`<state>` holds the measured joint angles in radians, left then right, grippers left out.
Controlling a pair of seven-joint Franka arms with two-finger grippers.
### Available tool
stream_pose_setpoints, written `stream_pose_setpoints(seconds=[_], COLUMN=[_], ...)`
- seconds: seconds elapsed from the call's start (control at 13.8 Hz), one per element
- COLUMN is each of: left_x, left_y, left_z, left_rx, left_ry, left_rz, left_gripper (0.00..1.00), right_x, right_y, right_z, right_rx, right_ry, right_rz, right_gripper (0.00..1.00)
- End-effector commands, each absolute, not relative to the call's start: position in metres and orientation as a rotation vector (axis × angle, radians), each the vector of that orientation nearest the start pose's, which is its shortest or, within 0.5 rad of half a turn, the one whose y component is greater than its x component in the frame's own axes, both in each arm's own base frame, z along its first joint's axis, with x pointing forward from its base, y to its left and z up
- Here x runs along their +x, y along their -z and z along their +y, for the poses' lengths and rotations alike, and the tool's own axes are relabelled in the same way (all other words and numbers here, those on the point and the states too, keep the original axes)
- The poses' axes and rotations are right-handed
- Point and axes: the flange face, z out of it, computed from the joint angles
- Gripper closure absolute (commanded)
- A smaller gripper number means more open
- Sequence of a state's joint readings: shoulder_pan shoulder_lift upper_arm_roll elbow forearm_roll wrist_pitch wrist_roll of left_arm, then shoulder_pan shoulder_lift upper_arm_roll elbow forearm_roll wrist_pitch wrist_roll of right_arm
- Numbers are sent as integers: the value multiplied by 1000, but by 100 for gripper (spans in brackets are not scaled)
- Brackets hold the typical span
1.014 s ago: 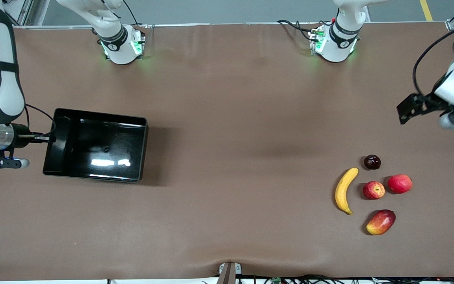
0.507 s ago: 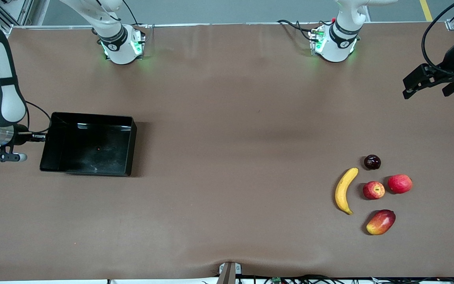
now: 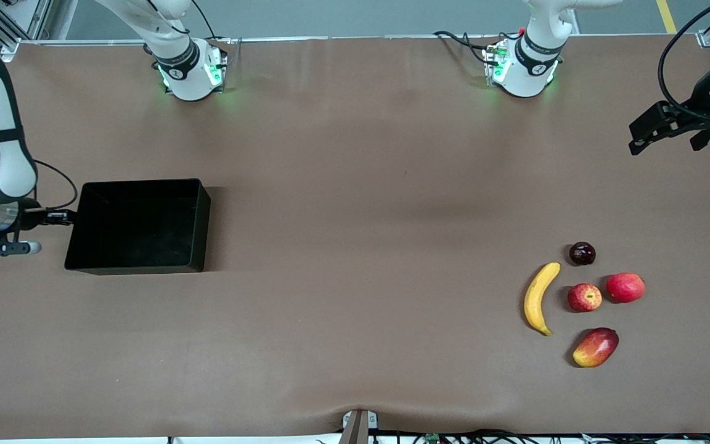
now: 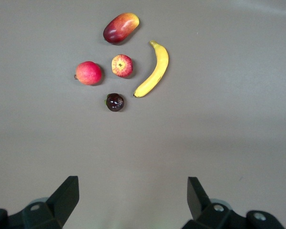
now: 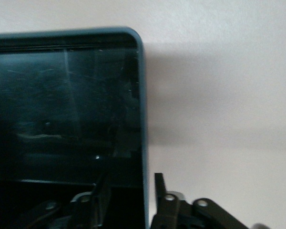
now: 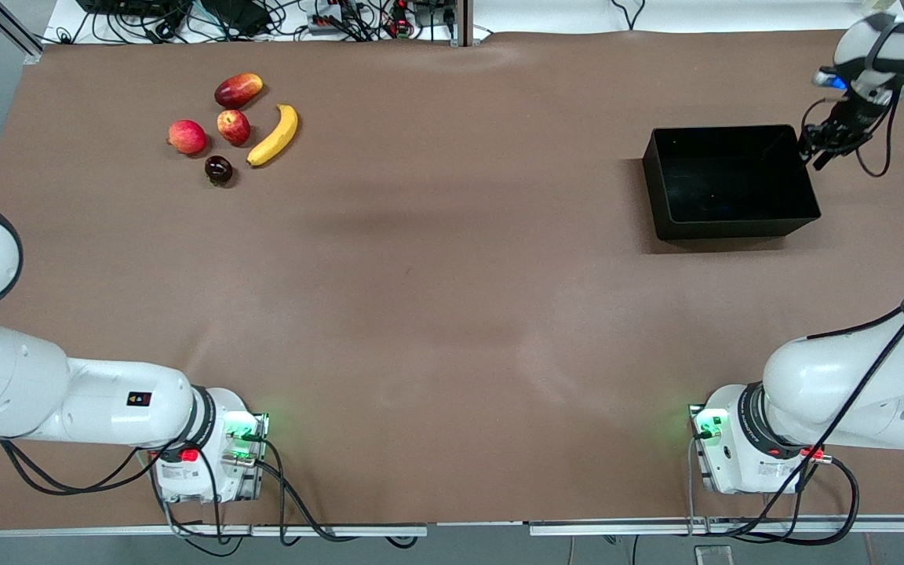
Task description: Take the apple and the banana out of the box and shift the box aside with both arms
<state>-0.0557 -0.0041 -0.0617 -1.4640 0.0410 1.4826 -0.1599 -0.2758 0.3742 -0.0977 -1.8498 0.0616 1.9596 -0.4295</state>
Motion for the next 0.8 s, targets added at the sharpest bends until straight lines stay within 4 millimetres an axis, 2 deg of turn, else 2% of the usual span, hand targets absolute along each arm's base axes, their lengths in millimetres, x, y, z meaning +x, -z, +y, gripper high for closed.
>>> stream_pose_setpoints(seconds=[0.0,0.07,0.14,0.36,0.51,0.58,0.72], left_x=[535,535,534,532,529,529,529], left_y=[-672,-669,-669,-668,-667,-666,-661], left_z=[-59,-59,-60,-60,-61,-60,-61], left_rx=[-3121,-3121,-3120,-3118,-3118,-3118,-3116], left_ry=[45,36,31,24,17,15,-2], left_rz=[-80,-78,-75,-73,-73,-82,-84], left_gripper=[0,0,0,0,0,0,0], right_x=[611,625,637,652,654,652,634], right_y=[-388,-420,-448,-510,-536,-542,-574], right_z=[-183,-171,-148,-129,-90,-72,-37], right_rx=[-3021,-3046,-3058,-3086,-3087,-3092,-3101], right_ry=[-259,-225,-227,-111,-99,-114,-131], right_rz=[-163,-215,-278,-340,-377,-312,-122], right_gripper=[0,0,0,0,0,0,0])
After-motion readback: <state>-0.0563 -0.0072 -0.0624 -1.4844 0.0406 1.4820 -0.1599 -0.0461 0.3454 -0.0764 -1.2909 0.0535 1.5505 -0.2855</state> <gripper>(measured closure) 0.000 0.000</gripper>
